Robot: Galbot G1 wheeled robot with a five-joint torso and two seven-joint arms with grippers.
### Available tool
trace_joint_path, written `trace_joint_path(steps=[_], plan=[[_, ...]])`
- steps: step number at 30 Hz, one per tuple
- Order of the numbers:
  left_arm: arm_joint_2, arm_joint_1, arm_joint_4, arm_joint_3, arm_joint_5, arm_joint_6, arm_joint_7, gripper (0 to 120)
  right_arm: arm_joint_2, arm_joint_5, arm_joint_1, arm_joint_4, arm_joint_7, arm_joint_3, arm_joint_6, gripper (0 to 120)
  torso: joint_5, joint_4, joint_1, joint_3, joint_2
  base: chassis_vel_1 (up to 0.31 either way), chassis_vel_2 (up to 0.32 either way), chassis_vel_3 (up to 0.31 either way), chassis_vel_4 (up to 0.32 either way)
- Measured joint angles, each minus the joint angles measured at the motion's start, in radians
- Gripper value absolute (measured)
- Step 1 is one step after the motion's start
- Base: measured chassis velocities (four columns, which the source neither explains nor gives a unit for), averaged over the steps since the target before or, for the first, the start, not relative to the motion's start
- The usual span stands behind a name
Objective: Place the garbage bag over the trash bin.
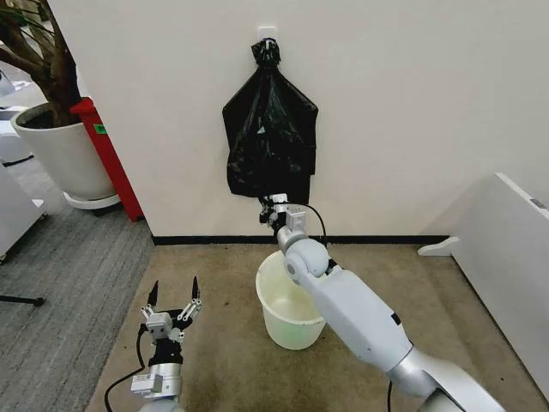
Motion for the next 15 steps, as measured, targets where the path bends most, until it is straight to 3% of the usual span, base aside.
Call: trace_joint_path(steps=[15], plan=[[-0.002,-0.003,0.008,0.002,0.002,0.0,0.0,97,0.001,-0.028,-0.043,-0.004,-0.013,0.005,0.01,0,0.0001,0.0,0.0,0.0,0.0,0.0,0.0,0.0,0.0]])
